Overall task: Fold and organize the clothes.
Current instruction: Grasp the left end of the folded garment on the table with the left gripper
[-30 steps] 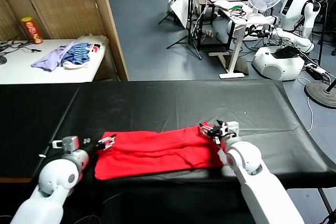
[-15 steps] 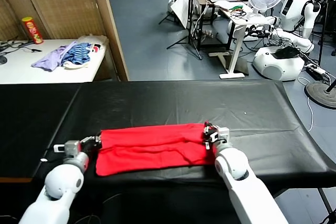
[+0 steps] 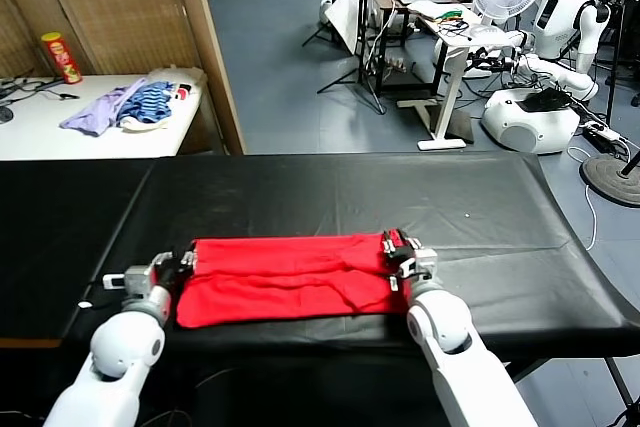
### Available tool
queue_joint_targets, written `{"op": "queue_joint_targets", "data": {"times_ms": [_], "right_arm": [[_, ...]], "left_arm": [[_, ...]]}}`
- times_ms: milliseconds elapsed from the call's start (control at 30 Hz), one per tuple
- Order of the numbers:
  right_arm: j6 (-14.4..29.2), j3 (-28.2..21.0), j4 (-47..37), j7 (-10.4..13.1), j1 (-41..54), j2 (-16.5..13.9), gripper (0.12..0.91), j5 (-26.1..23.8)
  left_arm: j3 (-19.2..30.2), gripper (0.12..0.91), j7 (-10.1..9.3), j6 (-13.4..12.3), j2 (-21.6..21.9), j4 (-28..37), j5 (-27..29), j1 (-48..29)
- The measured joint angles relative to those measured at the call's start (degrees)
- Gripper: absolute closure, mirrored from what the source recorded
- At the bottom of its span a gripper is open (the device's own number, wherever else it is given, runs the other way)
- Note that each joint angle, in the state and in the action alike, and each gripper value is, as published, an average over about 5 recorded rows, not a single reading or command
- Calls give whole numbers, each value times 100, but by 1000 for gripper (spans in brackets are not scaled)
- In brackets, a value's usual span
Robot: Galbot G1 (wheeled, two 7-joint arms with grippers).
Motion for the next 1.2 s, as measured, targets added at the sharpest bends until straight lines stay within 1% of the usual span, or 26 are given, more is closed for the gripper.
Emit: {"op": "queue_joint_targets", "data": {"times_ms": [33, 67, 133, 167, 267, 367, 567, 600, 700, 800, 900, 933, 1033, 1067, 1133, 1200], "right_arm": [[0, 32, 86, -1, -55, -22, 278, 24], [0, 64, 169, -4, -111, -41, 259, 47], [3, 125, 335, -16, -228, -72, 234, 85], [6, 153, 411, -25, -285, -83, 231, 96], [17, 212, 609, -51, -439, -96, 228, 120], [24, 232, 759, -69, -550, -93, 227, 127], [25, 226, 925, -94, -638, -83, 227, 126], [25, 226, 938, -98, -644, -81, 227, 125], [28, 226, 959, -105, -653, -71, 227, 118], [47, 230, 962, -104, -660, -62, 227, 92], [73, 236, 965, -102, -679, -43, 227, 56], [81, 239, 968, -100, -688, -33, 227, 43], [99, 246, 986, -97, -716, 4, 227, -6], [103, 248, 996, -96, -725, 16, 227, -22], [105, 250, 1026, -90, -740, 36, 227, -45], [97, 253, 1063, -84, -751, 45, 227, -50]], "left_arm": [[-28, 356, 0, 1, 8, -30, -79, 26], [-58, 314, -1, 6, 13, -62, -165, 55], [-125, 257, -5, 22, 14, -148, -386, 134], [-162, 244, -10, 34, 8, -200, -515, 185], [-274, 234, -22, 73, -38, -380, -876, 375], [-342, 232, -27, 87, -114, -524, -1038, 589], [-361, 237, -17, 10, -323, -599, -850, 948], [-360, 248, -9, -12, -362, -602, -790, 997], [-352, 316, 46, -97, -476, -591, -553, 1109], [-331, 435, 108, -165, -585, -591, -336, 1171], [-304, 593, 121, -183, -677, -622, -187, 1187], [-296, 660, 123, -181, -701, -632, -140, 1186], [-267, 809, 144, -185, -747, -651, 53, 1174], [-256, 847, 162, -204, -754, -649, 145, 1169], [-236, 876, 208, -299, -753, -628, 398, 1157], [-240, 873, 256, -436, -728, -576, 763, 1130]]}}
